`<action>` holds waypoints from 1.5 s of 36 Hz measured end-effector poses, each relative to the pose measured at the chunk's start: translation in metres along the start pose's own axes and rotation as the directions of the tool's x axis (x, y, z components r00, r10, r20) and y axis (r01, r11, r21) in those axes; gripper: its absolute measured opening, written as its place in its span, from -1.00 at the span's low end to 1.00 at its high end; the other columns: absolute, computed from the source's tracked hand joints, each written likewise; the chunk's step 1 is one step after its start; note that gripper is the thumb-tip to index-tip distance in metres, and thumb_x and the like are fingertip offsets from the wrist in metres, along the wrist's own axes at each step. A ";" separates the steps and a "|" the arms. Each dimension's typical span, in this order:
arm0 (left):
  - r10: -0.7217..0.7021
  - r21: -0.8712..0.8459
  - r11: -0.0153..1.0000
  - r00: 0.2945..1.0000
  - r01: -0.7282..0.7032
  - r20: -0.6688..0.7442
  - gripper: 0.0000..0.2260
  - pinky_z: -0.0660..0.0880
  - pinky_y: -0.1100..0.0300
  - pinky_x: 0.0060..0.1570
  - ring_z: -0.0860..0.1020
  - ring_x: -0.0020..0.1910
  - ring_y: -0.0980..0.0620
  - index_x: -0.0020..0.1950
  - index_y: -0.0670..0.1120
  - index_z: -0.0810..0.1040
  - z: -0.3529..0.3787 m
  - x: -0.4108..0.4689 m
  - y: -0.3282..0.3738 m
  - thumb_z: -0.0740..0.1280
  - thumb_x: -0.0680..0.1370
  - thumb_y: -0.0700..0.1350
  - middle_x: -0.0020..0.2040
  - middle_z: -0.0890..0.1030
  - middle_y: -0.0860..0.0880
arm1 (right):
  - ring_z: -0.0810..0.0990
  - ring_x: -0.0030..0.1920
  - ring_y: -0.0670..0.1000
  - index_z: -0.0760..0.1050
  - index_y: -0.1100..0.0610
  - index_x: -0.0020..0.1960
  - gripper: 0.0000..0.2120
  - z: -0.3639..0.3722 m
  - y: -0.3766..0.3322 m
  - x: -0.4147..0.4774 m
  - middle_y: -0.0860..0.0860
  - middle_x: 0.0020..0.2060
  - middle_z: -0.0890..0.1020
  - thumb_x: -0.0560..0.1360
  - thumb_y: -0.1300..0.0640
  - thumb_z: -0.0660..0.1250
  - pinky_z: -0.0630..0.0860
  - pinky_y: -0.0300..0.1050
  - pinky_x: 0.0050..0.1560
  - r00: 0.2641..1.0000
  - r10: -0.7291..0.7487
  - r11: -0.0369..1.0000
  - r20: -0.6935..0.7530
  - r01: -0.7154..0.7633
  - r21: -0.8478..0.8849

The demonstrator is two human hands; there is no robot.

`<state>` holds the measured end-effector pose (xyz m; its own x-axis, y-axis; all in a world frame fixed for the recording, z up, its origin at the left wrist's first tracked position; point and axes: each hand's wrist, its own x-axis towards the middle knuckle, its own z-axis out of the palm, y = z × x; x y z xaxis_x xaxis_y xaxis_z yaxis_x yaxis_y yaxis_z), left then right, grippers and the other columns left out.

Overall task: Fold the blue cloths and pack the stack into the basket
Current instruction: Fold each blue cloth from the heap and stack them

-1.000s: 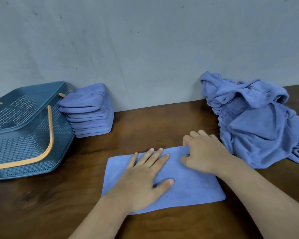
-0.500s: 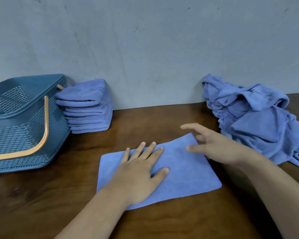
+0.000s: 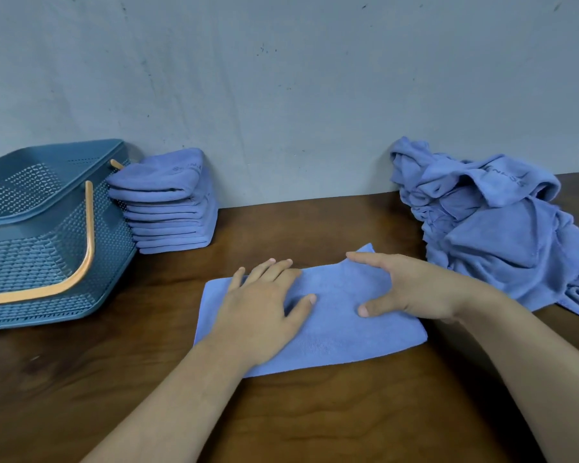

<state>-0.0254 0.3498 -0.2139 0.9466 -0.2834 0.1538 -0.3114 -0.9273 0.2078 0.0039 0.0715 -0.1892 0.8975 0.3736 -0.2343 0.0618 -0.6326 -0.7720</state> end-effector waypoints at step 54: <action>-0.299 -0.863 0.466 0.953 0.194 0.052 -0.66 0.58 0.11 -0.16 0.70 -0.10 0.04 0.30 0.09 0.47 -0.023 -0.026 -0.099 0.17 0.67 -0.29 -0.04 0.75 0.04 | 0.50 -0.33 -0.06 0.07 -0.31 0.67 -0.12 0.128 -0.128 0.022 -0.02 -0.37 0.52 0.52 0.25 0.32 0.48 -0.18 -0.22 0.998 0.062 0.997 0.033 -0.063 0.036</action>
<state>-0.0206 0.4548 -0.2161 0.9994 -0.0053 0.0339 -0.0341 -0.2760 0.9605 -0.0406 0.2475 -0.1709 0.8848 0.3556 -0.3011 -0.0110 -0.6300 -0.7765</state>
